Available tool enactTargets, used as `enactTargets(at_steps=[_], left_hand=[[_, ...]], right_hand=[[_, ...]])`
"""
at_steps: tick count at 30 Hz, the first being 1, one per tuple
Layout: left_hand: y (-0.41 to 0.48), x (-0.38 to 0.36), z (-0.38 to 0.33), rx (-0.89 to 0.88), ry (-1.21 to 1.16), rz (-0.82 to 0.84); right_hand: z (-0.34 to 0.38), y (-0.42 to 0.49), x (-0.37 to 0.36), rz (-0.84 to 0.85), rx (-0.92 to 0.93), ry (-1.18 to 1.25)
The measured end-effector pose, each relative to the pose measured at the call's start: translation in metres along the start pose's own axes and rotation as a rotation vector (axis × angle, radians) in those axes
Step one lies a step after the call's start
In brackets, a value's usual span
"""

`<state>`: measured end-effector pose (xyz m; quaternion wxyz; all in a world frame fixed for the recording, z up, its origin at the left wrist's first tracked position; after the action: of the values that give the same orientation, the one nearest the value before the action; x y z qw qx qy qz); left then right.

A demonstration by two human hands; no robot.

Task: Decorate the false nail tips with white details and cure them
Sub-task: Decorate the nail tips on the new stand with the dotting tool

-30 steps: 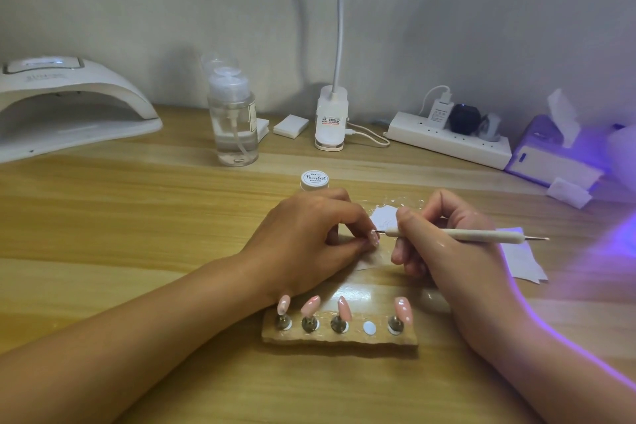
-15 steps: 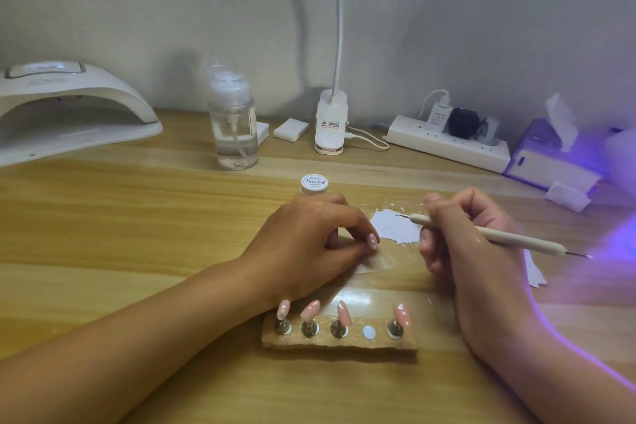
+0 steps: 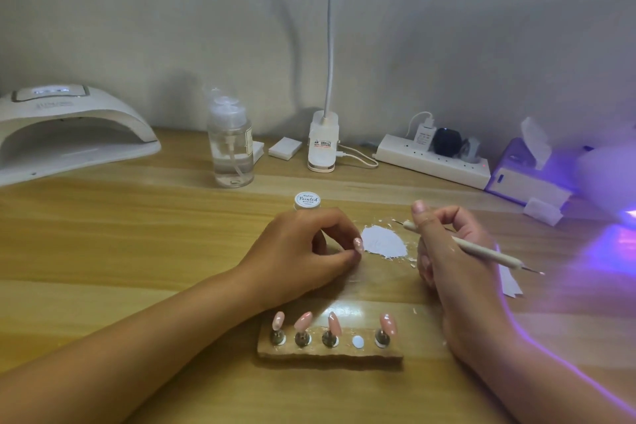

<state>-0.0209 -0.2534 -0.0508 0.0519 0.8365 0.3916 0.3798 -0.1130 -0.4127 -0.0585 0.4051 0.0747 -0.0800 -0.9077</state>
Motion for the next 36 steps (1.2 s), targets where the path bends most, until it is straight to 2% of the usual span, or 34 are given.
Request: enactTargets(at_steps=[5, 9, 11, 14, 16, 27, 36], left_hand=[[0.006, 0.015, -0.004, 0.092, -0.244, 0.013], [0.007, 0.025, -0.019, 0.175, -0.373, 0.128], [0.004, 0.024, -0.032, 0.181, -0.349, 0.260], [-0.005, 0.015, -0.052, 0.103, -0.160, 0.461], [-0.010, 0.011, -0.060, 0.063, -0.075, 0.518], [-0.022, 0.006, -0.056, 0.090, 0.141, 0.514], [-0.023, 0.003, -0.056, 0.107, 0.209, 0.473]], right_hand=[[0.000, 0.001, 0.001, 0.003, -0.026, 0.010], [-0.003, 0.001, 0.002, 0.006, -0.039, -0.003], [-0.003, 0.002, 0.002, 0.005, -0.040, 0.005], [-0.005, 0.002, 0.002, 0.012, -0.038, 0.008], [-0.006, 0.002, 0.003, 0.017, -0.039, 0.002], [-0.006, 0.001, 0.002, 0.047, -0.037, 0.005], [-0.005, 0.001, 0.001, 0.054, -0.029, 0.011]])
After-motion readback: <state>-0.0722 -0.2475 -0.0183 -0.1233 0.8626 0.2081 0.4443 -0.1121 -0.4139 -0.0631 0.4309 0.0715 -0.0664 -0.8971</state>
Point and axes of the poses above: each hand's wrist, its own y-axis towards the middle knuckle, its own x-axis out of the back of the hand, z = x × y, the point moved 6 cm from there along y, towards the middle knuckle, and after that the axes turned 2 degrees about -y, right-handed, at the moved point
